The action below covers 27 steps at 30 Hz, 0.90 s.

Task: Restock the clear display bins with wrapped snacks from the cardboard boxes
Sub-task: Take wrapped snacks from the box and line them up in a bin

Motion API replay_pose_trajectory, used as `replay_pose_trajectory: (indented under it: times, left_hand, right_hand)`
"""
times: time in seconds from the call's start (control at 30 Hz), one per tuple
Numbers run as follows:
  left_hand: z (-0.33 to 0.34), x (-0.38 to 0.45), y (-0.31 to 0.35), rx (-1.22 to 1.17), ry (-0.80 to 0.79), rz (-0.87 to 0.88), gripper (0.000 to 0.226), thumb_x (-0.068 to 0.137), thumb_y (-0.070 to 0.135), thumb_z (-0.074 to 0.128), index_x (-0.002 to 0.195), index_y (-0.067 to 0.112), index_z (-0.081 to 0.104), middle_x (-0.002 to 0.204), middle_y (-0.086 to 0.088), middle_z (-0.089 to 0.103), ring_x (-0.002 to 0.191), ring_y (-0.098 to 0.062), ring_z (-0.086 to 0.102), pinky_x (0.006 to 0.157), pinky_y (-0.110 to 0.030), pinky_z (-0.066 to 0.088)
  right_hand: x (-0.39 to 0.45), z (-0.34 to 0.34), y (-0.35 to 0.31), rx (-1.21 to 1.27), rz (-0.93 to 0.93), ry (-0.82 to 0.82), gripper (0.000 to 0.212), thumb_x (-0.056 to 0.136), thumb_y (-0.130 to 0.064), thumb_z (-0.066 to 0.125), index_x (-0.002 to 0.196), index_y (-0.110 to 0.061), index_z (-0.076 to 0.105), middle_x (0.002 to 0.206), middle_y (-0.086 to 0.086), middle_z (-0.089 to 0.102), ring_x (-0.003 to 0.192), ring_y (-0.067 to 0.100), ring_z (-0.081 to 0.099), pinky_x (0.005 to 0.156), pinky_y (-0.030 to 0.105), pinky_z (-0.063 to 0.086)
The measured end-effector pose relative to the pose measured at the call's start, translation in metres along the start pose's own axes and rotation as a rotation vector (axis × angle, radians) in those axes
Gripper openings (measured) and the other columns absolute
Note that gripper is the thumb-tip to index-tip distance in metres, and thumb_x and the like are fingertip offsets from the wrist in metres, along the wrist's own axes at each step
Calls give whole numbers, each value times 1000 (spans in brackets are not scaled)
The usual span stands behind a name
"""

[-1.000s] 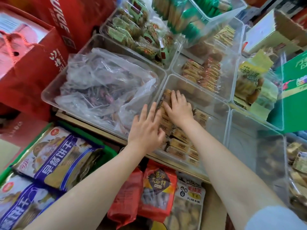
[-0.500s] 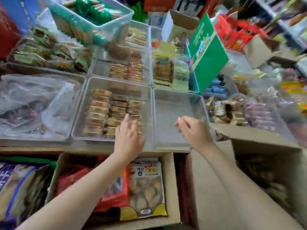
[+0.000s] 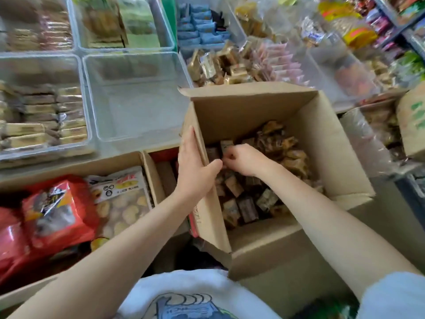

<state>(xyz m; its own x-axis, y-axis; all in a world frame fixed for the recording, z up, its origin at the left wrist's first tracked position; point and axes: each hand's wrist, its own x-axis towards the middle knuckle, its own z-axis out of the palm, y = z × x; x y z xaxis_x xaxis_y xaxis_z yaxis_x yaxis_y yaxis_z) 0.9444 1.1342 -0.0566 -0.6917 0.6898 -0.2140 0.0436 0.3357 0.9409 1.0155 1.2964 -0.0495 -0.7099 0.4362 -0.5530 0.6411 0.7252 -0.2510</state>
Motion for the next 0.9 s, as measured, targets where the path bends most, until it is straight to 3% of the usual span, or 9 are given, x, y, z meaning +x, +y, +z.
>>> replay_pose_trajectory:
  times: [0.07, 0.2, 0.3, 0.43, 0.5, 0.63, 0.7, 0.77, 0.9]
  left_hand:
    - [5, -1, -1, -71, 39, -45, 97, 76, 30, 64, 158, 38, 13, 163, 13, 23, 150, -14, 20, 122, -52, 23]
    - [6, -1, -7, -151, 59, -60, 90, 78, 40, 62, 156, 47, 16, 161, 16, 28, 149, -13, 26, 120, -54, 28]
    - [9, -4, -7, -180, 66, -37, 88, 79, 42, 61, 156, 47, 17, 160, 15, 31, 149, -16, 28, 118, -56, 29]
    - [14, -8, -5, -201, 96, -48, 90, 79, 45, 60, 157, 42, 17, 161, 17, 29, 148, -12, 28, 120, -54, 28]
    - [15, -7, -6, -207, 98, -43, 89, 78, 46, 60, 157, 43, 18, 160, 15, 31, 148, -14, 30, 119, -55, 30]
    - [15, -7, -5, -176, 93, -41, 88, 79, 46, 59, 156, 46, 17, 160, 17, 29, 147, -11, 29, 119, -55, 30]
    - [13, -6, -5, -144, 85, -56, 88, 79, 46, 61, 155, 47, 16, 160, 17, 28, 146, -11, 30, 118, -55, 32]
    - [7, -6, -1, -63, 97, -75, 90, 79, 50, 63, 156, 45, 17, 161, 15, 27, 146, -11, 29, 119, -53, 32]
    - [-12, -12, 16, 161, 163, 167, 89, 78, 63, 67, 153, 39, 27, 161, 16, 21, 148, -2, 15, 121, -38, 20]
  right_hand:
    - [19, 19, 14, -110, 2, -147, 15, 101, -31, 51, 102, -23, 62, 99, -2, 60, 97, 23, 62, 73, 32, 46]
    - [53, 67, 42, -319, -9, -320, 37, 104, -26, 44, 138, -16, 53, 137, 8, 58, 121, 28, 57, 92, 33, 45]
    - [72, 102, 55, -519, 97, -321, 52, 103, -30, 44, 151, -14, 34, 151, 12, 44, 138, 34, 41, 111, 46, 33]
    - [83, 125, 53, -645, 119, -250, 58, 103, -28, 44, 154, -8, 25, 156, 17, 35, 142, 34, 35, 112, 42, 31]
    - [82, 125, 52, -483, 129, -228, 67, 97, -28, 57, 153, -9, 25, 153, 18, 37, 138, 35, 40, 108, 42, 37]
    - [75, 75, 48, 215, 191, -305, 99, 85, -39, 74, 156, -14, 11, 148, 15, 44, 127, 33, 53, 100, 39, 47]
    - [61, 30, 43, 508, 119, -379, 59, 90, -47, 66, 138, -22, 43, 130, 9, 60, 103, 25, 64, 93, 40, 53]
    - [42, -8, 37, 854, 41, -444, 27, 98, -42, 56, 115, -21, 58, 106, 10, 66, 76, 19, 60, 76, 34, 51]
    - [7, -52, 19, 1308, -168, -346, 32, 99, -37, 52, 121, -14, 58, 98, 9, 67, 78, 19, 61, 74, 31, 47]
